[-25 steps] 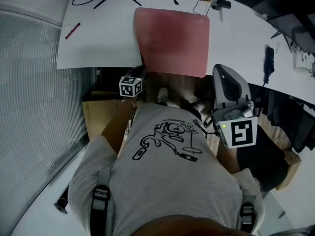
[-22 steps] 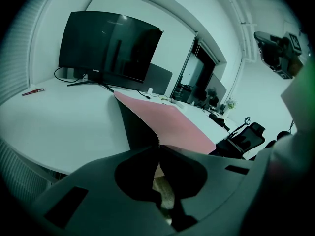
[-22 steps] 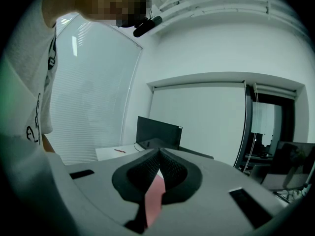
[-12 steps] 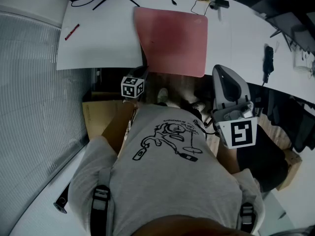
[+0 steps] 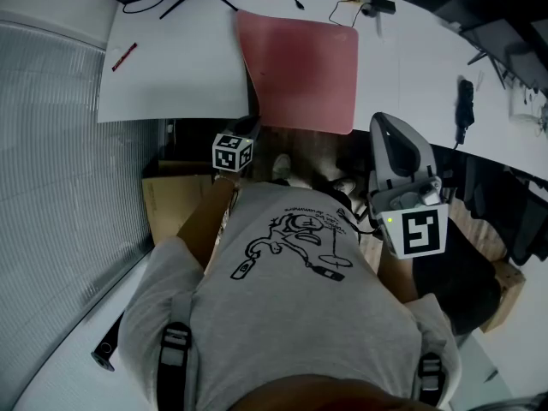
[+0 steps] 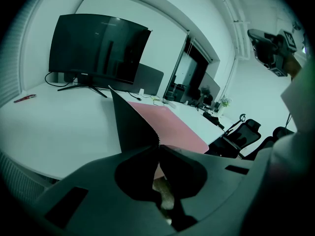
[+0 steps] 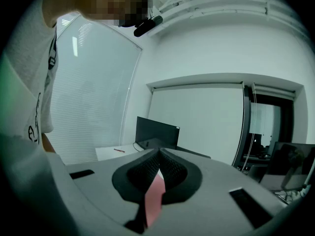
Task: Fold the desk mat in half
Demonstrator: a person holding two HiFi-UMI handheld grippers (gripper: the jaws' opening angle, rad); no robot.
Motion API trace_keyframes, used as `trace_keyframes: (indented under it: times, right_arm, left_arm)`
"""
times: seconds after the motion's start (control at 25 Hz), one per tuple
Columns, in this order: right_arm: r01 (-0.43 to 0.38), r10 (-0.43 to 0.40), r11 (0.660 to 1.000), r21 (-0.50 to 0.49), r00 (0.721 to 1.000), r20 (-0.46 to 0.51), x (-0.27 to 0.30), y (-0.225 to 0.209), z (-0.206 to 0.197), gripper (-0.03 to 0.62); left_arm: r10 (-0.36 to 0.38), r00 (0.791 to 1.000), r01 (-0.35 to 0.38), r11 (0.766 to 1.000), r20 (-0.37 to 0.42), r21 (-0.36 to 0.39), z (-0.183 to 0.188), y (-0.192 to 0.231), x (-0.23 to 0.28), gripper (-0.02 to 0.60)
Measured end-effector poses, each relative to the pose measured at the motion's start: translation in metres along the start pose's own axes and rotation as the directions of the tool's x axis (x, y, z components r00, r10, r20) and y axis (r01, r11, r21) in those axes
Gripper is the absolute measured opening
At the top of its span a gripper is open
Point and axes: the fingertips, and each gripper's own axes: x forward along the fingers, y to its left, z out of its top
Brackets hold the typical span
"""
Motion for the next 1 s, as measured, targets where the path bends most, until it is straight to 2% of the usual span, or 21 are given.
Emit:
trace_keyframes:
  times: [1.0]
  right_arm:
    - [0.015, -0.015, 1.000, 0.006, 1.000, -0.001, -0.024, -0.029, -0.002, 0.006]
  left_arm:
    - [-0.040, 0.999, 0.040, 0.999, -0.006, 0.033, 0.010, -0.048, 0.018, 0.032]
